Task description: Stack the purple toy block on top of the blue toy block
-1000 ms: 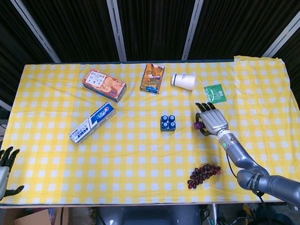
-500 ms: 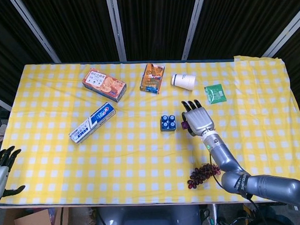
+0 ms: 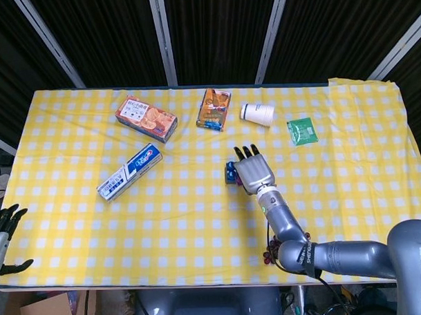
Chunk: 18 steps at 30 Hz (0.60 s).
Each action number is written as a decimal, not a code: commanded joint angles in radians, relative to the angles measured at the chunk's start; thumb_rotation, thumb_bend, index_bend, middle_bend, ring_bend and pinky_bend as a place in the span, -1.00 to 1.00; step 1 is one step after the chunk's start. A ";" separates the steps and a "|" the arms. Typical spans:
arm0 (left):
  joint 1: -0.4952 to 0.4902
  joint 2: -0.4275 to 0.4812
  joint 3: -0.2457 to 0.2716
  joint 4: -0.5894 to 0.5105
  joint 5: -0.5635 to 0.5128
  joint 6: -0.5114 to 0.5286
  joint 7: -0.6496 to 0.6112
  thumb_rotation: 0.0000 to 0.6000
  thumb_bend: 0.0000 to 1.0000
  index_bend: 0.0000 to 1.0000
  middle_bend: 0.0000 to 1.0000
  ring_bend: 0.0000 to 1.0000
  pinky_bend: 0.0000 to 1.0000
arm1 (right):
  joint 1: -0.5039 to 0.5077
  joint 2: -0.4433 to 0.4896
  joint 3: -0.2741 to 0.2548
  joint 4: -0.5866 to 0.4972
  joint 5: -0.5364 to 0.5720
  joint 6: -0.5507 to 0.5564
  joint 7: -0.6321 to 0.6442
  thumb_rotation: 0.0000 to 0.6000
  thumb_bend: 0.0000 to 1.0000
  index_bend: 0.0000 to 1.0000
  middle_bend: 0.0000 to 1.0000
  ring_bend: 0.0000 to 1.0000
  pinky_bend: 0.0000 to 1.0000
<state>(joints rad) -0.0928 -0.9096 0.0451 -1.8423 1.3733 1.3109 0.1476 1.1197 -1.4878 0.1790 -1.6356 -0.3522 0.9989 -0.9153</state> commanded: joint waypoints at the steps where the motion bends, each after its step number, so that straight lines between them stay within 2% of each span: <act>1: -0.003 0.000 -0.001 0.004 -0.003 -0.006 -0.005 1.00 -1.00 -0.84 -1.00 -1.00 -0.92 | 0.018 -0.022 0.002 0.024 0.016 -0.008 -0.010 1.00 -0.15 -0.01 -1.00 -0.96 -1.00; 18: -0.020 -0.014 -0.018 0.031 -0.055 -0.041 -0.004 1.00 -1.00 -0.84 -1.00 -1.00 -0.92 | 0.089 -0.090 0.010 0.157 0.083 -0.074 -0.015 1.00 -0.15 -0.01 -1.00 -0.96 -1.00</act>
<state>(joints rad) -0.1124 -0.9228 0.0273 -1.8115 1.3192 1.2712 0.1431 1.2055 -1.5739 0.1899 -1.4850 -0.2729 0.9306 -0.9321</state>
